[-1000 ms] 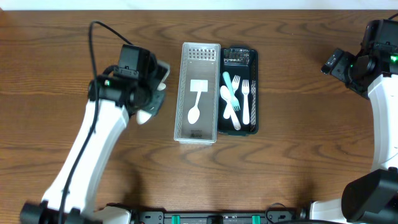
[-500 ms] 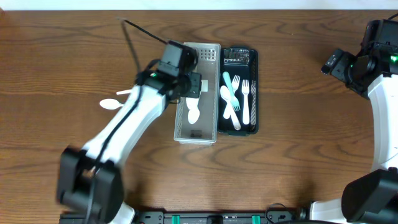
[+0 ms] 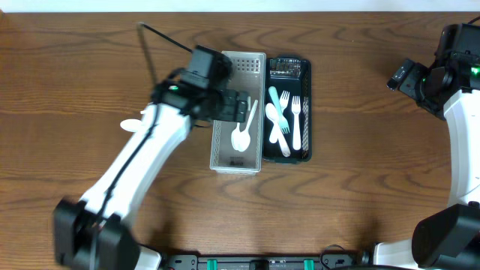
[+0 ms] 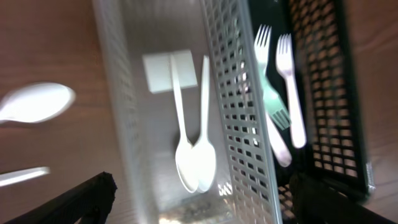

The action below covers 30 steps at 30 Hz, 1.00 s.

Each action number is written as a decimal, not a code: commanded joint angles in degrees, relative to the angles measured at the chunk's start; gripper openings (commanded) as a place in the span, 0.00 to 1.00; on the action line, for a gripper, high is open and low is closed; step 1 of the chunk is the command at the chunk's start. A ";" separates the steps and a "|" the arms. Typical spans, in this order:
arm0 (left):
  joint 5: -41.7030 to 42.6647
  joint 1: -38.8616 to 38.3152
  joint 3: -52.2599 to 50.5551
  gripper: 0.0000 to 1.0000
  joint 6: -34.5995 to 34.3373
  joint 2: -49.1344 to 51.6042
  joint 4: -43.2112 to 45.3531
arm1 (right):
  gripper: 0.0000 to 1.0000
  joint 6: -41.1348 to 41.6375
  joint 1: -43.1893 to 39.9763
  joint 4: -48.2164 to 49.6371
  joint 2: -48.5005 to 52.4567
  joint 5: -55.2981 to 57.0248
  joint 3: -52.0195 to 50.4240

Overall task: Pack container
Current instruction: 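Place the spoon into the clear basket with the left gripper, then grasp a white spoon with the left gripper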

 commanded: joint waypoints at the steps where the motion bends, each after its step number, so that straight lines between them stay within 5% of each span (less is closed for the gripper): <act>1: -1.03 3.85 1.42 0.92 9.53 -3.76 -2.43 | 0.99 -0.26 -0.48 -0.07 0.31 0.15 -0.15; 4: -9.94 8.44 1.36 0.98 5.18 -3.23 -4.26 | 0.99 -0.26 -0.48 -0.07 0.31 0.15 -0.15; 9: -16.94 19.06 1.27 0.95 -25.64 2.38 -9.42 | 0.99 -0.26 -0.48 -0.02 0.31 0.15 -0.15; 13: -16.02 24.20 1.27 0.88 -40.00 7.50 -9.46 | 0.99 -0.26 -0.48 -0.02 0.31 0.15 -0.15; 21: -15.98 27.17 1.27 0.82 -51.39 14.40 -6.34 | 0.99 -0.26 -0.48 -0.04 0.31 0.15 -0.15; 30: -12.57 27.17 1.27 0.79 -53.37 22.49 -5.53 | 0.99 -0.28 -0.48 -0.48 0.31 0.15 -0.15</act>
